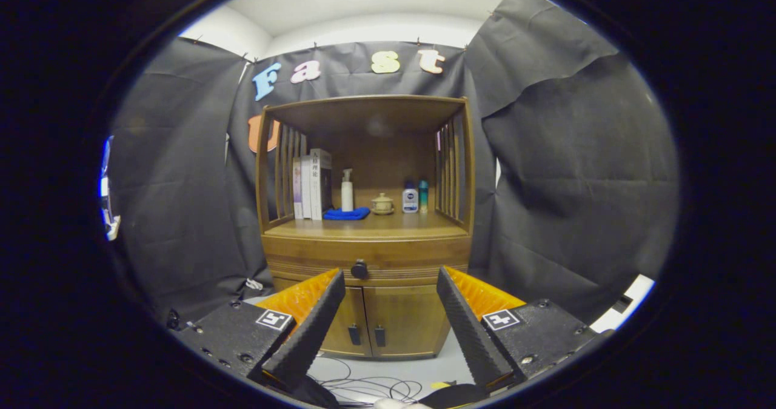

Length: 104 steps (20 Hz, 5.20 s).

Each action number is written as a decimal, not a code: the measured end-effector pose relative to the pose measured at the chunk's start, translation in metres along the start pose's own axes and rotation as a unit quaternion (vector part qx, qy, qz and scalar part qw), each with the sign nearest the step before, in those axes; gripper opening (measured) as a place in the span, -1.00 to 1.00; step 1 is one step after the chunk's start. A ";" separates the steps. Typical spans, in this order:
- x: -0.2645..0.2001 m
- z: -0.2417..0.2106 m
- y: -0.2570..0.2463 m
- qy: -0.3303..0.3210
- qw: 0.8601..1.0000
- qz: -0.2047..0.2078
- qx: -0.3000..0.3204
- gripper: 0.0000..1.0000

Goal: Pull open the drawer, take out the items inside it, and place them on the countertop above the cabinet.

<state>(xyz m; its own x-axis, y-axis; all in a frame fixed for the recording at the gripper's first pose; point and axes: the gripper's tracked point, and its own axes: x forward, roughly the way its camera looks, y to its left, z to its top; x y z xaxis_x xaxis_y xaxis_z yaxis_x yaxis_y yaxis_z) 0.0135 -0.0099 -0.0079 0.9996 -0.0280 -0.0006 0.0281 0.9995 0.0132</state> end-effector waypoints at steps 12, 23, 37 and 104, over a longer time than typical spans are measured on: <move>0.140 -0.023 0.050 -0.001 0.999 0.032 -0.014 0.98; 0.264 -0.101 0.056 0.068 0.997 0.017 -0.020 0.92; 0.289 -0.120 0.066 0.093 0.996 0.008 -0.002 -0.20; 0.185 0.065 0.036 0.146 0.987 0.067 -0.013 1.00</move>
<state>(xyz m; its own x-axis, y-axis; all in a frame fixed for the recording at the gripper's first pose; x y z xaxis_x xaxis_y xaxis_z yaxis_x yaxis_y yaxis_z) 0.1999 0.0199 0.0570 0.9515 0.1061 -0.2889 -0.1086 0.9941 0.0072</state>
